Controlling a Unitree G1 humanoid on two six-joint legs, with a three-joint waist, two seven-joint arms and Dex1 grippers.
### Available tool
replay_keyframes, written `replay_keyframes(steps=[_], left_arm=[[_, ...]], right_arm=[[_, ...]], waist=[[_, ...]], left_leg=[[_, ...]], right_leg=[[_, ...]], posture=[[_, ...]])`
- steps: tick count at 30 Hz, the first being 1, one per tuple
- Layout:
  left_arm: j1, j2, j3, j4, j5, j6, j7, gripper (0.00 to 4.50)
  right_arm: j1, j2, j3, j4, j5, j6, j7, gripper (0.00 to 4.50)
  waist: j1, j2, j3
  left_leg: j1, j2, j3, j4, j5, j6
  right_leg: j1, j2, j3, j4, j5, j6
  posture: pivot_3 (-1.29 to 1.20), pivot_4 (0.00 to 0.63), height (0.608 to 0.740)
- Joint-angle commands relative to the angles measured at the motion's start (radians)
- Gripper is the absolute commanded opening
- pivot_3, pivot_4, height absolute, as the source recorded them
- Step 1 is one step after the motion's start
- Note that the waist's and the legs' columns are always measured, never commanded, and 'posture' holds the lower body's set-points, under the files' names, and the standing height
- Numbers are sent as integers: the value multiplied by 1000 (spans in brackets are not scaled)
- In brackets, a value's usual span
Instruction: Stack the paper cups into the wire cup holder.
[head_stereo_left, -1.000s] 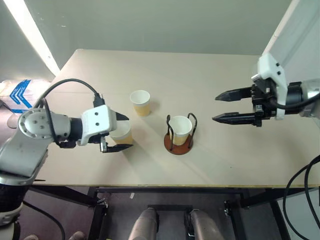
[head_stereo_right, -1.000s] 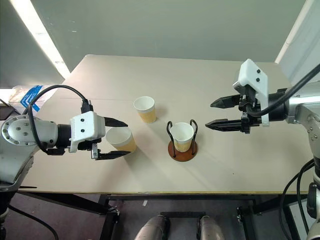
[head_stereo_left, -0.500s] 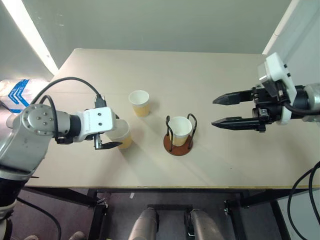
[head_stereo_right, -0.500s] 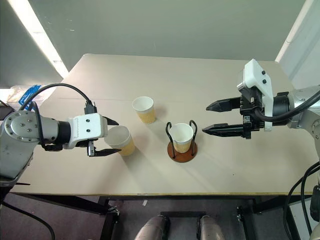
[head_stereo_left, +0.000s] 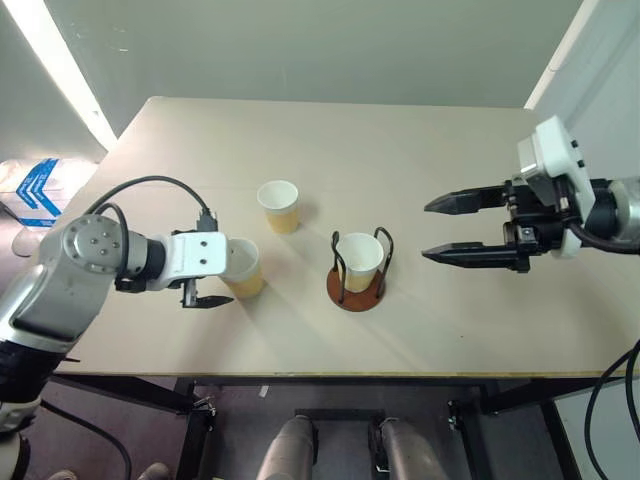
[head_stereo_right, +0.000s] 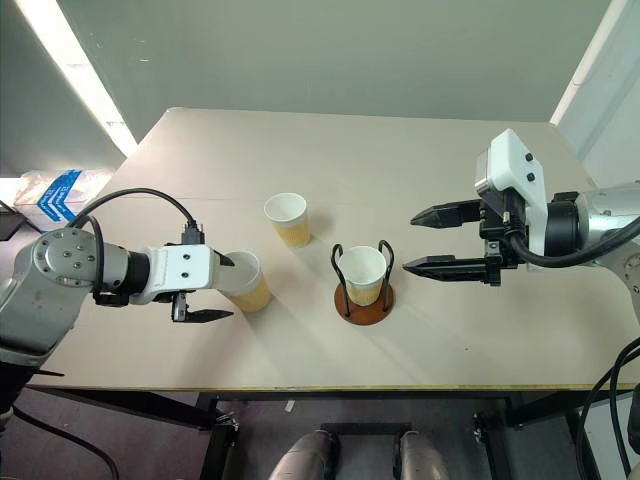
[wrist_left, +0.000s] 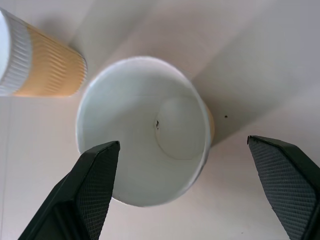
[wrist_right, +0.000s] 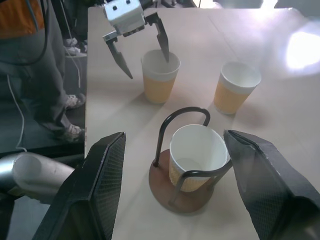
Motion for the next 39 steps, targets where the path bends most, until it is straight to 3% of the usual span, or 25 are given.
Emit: replay_keyframes(steps=[1, 11, 12, 23, 33, 39], left_arm=[[-37, -19, -10, 27, 13, -69, -35, 3877], [-115, -90, 7, 72, -50, -137, -122, 253], [-118, -90, 8, 75, -52, -138, -125, 61], [-169, -92, 41, 87, -124, -103, -186, 61], [-472, -191, 63, 224, -297, 28, -306, 61], [-611, -265, -4, 297, -338, 20, -392, 61]], right_arm=[[5, -12, -41, -22, 16, -36, -13, 3380], [35, -29, -32, -27, 11, -76, -26, 3380], [35, -29, -32, -27, 13, -78, -28, 3380], [16, -9, -31, -15, 28, -92, -61, 3380], [123, -56, -110, -64, 120, -67, -52, 3380], [163, -65, -180, -106, 191, -55, -92, 3380]], waist=[[0, 0, 0], [2, 0, 0], [2, 0, 0], [3, 0, 0], [7, 0, 0], [5, 0, 0]], left_leg=[[0, 0, 0, 0, 0, 0], [-1, 0, 0, 1, 0, 1], [-1, 0, 0, 1, 0, 1], [-1, 0, 0, 1, 0, 2], [-2, 0, 1, 2, 1, 3], [-3, 0, 1, 3, 1, 4]], right_leg=[[0, 0, 0, 0, 0, 0], [0, 0, 0, 0, 0, 0], [0, 0, 0, 0, 0, 0], [0, 0, 0, 0, 0, 1], [1, 0, -1, -1, 1, 2], [2, 0, 0, -4, 6, 11]], posture=[[0, 150, 740], [0, 150, 740], [0, 150, 740], [0, 150, 740], [0, 150, 740], [0, 150, 740]])
